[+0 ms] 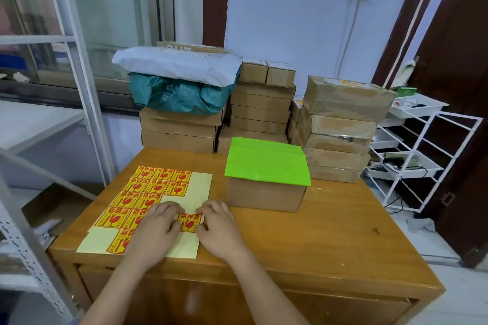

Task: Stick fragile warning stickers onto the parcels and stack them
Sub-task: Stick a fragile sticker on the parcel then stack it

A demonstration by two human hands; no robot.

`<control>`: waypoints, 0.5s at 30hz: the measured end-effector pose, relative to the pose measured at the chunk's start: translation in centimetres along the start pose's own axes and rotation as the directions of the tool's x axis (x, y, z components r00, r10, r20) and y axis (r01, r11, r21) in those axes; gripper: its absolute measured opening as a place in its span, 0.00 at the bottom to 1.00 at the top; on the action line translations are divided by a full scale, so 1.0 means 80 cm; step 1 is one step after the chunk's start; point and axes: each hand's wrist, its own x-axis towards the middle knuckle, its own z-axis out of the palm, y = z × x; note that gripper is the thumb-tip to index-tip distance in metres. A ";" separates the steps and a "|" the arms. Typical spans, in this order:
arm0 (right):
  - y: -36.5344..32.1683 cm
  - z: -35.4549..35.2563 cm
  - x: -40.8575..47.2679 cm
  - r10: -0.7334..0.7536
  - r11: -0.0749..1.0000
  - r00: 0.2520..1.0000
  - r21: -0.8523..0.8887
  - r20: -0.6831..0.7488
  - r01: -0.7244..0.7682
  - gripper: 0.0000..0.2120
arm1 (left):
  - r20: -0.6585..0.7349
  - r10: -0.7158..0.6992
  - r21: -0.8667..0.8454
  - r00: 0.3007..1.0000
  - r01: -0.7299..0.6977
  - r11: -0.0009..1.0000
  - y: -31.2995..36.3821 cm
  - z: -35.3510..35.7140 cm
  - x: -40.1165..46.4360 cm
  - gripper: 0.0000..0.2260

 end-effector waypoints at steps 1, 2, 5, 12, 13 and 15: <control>0.000 -0.001 0.000 -0.001 1.000 1.000 0.003 -0.003 0.001 0.20 | -0.001 -0.001 0.003 1.000 0.001 1.000 -0.001 0.000 0.001 0.13; 0.000 -0.001 0.000 0.000 1.000 1.000 0.003 -0.003 0.000 0.20 | -0.002 -0.001 0.007 1.000 0.001 1.000 -0.001 0.000 0.001 0.13; -0.002 -0.001 0.000 0.007 0.999 1.000 -0.039 0.021 -0.006 0.25 | 0.036 -0.006 0.032 0.999 0.005 0.999 0.001 -0.001 0.001 0.18; 0.000 -0.002 0.004 0.032 0.998 0.998 -0.051 0.062 -0.028 0.28 | 0.139 -0.009 0.121 0.990 -0.008 0.993 0.003 -0.007 0.001 0.44; 0.000 -0.003 0.004 0.032 0.998 0.997 -0.048 0.064 -0.029 0.28 | 0.139 -0.009 0.114 0.990 -0.007 0.994 0.003 -0.007 0.001 0.44; 0.001 -0.004 0.005 0.034 0.999 0.997 -0.027 0.063 -0.033 0.28 | 0.140 -0.011 0.093 0.990 -0.003 0.996 0.002 -0.007 0.001 0.43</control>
